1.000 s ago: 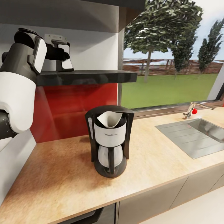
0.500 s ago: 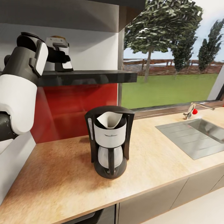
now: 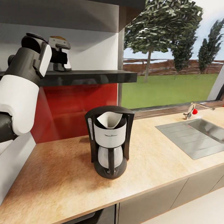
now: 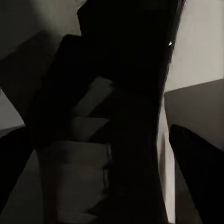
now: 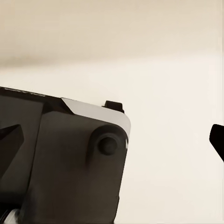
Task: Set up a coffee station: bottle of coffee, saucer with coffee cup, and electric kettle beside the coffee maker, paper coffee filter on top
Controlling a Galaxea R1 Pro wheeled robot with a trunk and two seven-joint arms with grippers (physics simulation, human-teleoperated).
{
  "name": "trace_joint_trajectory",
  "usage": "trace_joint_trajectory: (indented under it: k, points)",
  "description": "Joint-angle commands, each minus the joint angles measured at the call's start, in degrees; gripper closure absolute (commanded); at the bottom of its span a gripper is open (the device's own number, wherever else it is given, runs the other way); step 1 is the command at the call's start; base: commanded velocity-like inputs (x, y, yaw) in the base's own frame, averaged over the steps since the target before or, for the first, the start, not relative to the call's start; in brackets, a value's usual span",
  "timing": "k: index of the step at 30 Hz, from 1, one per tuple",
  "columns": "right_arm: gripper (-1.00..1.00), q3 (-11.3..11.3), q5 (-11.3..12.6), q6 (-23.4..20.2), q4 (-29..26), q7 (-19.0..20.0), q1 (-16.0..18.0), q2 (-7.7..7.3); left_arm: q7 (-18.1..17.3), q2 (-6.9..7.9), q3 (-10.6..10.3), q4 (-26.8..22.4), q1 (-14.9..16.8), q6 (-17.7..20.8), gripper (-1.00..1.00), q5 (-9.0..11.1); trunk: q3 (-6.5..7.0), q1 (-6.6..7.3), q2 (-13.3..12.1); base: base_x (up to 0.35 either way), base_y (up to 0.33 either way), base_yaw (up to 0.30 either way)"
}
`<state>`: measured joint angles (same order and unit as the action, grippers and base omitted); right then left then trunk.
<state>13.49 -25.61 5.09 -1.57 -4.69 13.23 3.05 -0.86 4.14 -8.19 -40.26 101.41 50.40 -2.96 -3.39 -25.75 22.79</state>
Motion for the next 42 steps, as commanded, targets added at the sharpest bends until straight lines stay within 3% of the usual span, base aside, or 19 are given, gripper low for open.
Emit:
trace_joint_trajectory:
  k: [1, 25, 36, 42]
  points:
    - [-1.0, 0.48, -0.58, 0.18, 0.07, -0.23, 0.06, -0.01, -0.12, 0.14, -0.23, -0.04, 0.05, 0.23, 1.0, -0.37, -0.13, -0.04, 0.13, 0.0, 0.0, 0.0]
    - [-1.0, 0.48, -0.54, 0.13, -0.01, -0.23, 0.02, 0.02, -0.27, 0.16, -0.19, 0.01, 0.11, 0.41, 1.0, -0.34, -0.13, -0.04, 0.13, 0.0, -0.005, 0.0]
    - [-1.0, 0.52, -0.33, 0.27, -0.13, -0.11, 0.02, 0.42, -0.2, -0.26, -0.42, -0.05, 0.11, 0.32, 1.0, -0.38, -0.11, -0.04, 0.13, -0.048, -0.242, -0.008]
    - [-1.0, 0.59, -0.19, 0.34, -0.18, -0.06, 0.03, 0.62, -0.17, -0.43, -0.42, -0.08, 0.11, 0.27, 1.0, -0.38, 0.09, -0.04, 0.13, -0.161, -0.258, -0.212]
